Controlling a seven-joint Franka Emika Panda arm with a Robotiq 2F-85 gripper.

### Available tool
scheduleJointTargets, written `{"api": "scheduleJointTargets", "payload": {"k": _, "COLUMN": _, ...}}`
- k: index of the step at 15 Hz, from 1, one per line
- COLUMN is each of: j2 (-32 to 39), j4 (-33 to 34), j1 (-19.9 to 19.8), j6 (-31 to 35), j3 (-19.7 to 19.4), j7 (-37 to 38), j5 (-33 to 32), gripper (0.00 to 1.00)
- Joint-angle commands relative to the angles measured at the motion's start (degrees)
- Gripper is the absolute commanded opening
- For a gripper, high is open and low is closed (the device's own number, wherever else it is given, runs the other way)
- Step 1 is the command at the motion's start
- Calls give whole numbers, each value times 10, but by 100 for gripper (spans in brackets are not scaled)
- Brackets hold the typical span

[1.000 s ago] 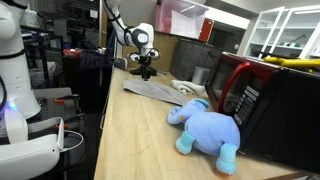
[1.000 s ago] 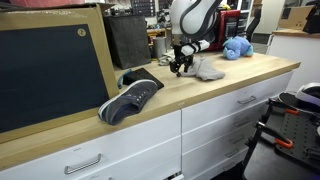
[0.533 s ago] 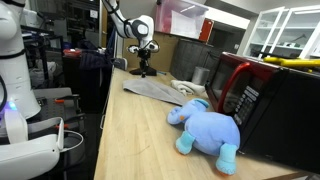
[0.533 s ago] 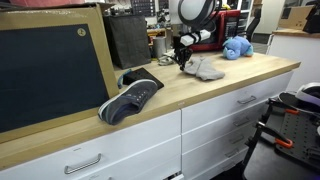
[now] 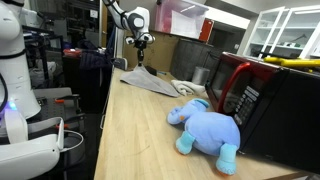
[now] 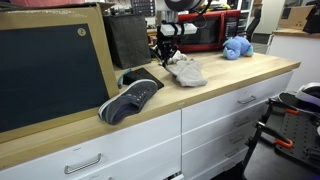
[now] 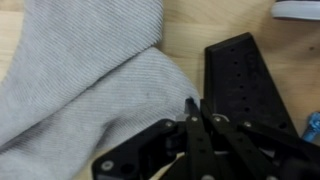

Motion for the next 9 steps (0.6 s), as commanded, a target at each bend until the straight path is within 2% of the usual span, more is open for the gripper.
{"api": "scheduleJointTargets", "payload": {"k": 1, "j2": 2, "j4": 30, "j1": 11, "j6": -11, "j3": 11, "j7": 35, "j5": 38, "gripper": 1}}
{"api": "scheduleJointTargets", "payload": {"k": 2, "j2": -1, "j4": 31, "j1": 9, "j6": -13, "j3": 13, "j7": 34, "j5": 48, "gripper": 29}}
{"api": "scheduleJointTargets", "payload": {"k": 3, "j2": -5, "j4": 32, "j1": 6, "j6": -17, "j3": 12, "j7": 35, "j5": 53, "gripper": 29}}
{"api": "scheduleJointTargets", "payload": {"k": 9, "j2": -59, "j4": 14, "j1": -44, "j6": -60, "j3": -20, "j7": 14, "j5": 69, "gripper": 74}}
